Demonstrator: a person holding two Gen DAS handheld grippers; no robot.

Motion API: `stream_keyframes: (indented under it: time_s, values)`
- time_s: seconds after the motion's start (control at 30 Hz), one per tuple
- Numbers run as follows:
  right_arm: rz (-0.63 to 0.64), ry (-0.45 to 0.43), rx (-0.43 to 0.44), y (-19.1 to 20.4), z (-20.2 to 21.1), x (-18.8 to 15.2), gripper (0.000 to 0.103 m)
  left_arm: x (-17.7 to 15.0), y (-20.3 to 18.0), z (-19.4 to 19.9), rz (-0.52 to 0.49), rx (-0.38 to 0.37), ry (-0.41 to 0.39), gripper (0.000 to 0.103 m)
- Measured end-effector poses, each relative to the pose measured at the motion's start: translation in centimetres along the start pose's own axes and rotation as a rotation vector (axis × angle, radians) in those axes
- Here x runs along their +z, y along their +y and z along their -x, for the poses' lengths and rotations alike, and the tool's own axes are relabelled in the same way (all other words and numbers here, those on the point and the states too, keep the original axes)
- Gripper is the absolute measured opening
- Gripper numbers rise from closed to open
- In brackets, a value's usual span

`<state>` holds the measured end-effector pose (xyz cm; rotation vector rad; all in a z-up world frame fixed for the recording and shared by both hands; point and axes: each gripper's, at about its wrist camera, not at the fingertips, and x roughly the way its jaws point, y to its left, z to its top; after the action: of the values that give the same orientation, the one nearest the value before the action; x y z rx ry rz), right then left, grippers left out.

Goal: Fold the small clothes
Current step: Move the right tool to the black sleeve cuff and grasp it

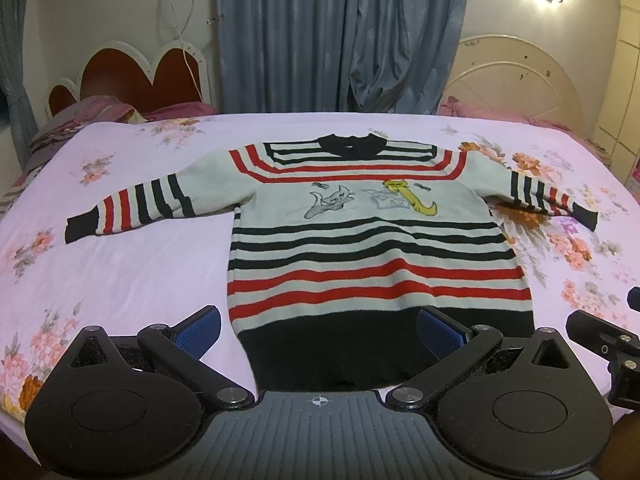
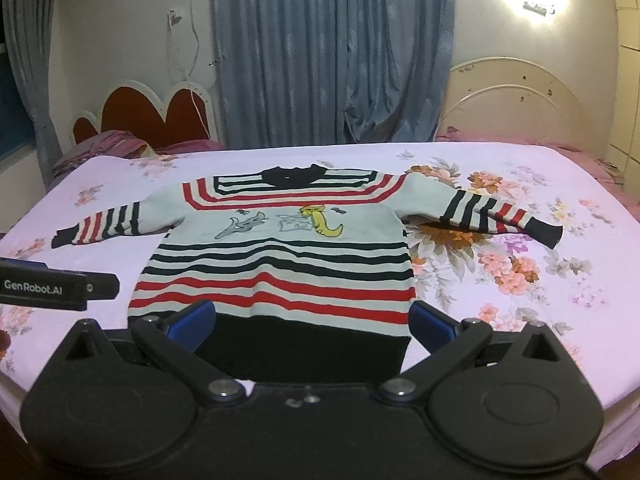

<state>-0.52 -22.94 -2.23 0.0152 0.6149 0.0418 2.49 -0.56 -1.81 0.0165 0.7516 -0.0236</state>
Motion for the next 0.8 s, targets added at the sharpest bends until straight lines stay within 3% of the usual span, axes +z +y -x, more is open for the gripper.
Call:
stream_keyframes:
  time_s: [0.8]
  values:
    - [-0.075,0.024,-0.067,-5.2,-7.4,3.2,0.102,5.9,-0.4,-9.9,0.048,0.042,-0.003,0.103]
